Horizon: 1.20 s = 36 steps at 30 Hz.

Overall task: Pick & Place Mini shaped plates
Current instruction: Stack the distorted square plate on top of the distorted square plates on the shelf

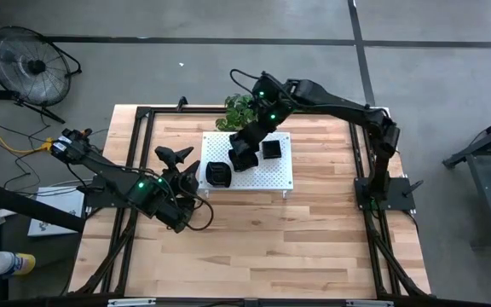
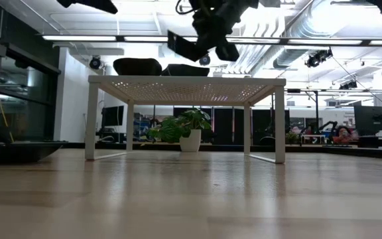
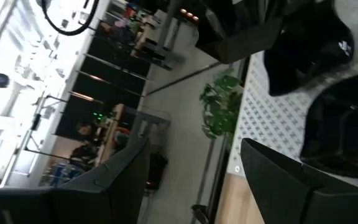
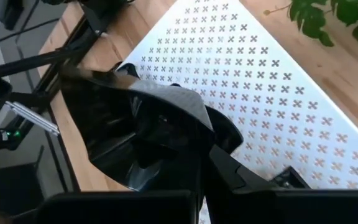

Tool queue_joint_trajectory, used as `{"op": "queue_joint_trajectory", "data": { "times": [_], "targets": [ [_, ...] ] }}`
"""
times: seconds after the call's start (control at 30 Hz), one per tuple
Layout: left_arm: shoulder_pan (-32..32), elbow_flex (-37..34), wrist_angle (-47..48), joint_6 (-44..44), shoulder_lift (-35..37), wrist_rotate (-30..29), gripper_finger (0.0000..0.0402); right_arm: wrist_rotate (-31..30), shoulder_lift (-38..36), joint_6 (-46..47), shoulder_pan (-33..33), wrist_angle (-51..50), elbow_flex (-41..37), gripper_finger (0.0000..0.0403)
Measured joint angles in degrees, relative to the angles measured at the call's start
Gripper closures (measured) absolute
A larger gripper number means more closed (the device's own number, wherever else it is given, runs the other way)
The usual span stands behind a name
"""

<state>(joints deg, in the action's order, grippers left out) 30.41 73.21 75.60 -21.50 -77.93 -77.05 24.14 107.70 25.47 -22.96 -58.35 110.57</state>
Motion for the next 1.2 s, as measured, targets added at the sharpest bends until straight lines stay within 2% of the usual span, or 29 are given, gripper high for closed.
{"op": "queue_joint_trajectory", "data": {
  "times": [0.43,1.2],
  "targets": [
    [0.00,-3.69,8.12,-7.10,-0.02,6.79,0.0156,3.24,1.81,5.63,0.11,-1.51,0.10,0.0403],
    [0.00,-5.42,11.10,-10.88,-0.02,7.28,0.0156,1.02,4.04,4.10,1.69,-1.33,-1.80,0.0402]
  ]
}}
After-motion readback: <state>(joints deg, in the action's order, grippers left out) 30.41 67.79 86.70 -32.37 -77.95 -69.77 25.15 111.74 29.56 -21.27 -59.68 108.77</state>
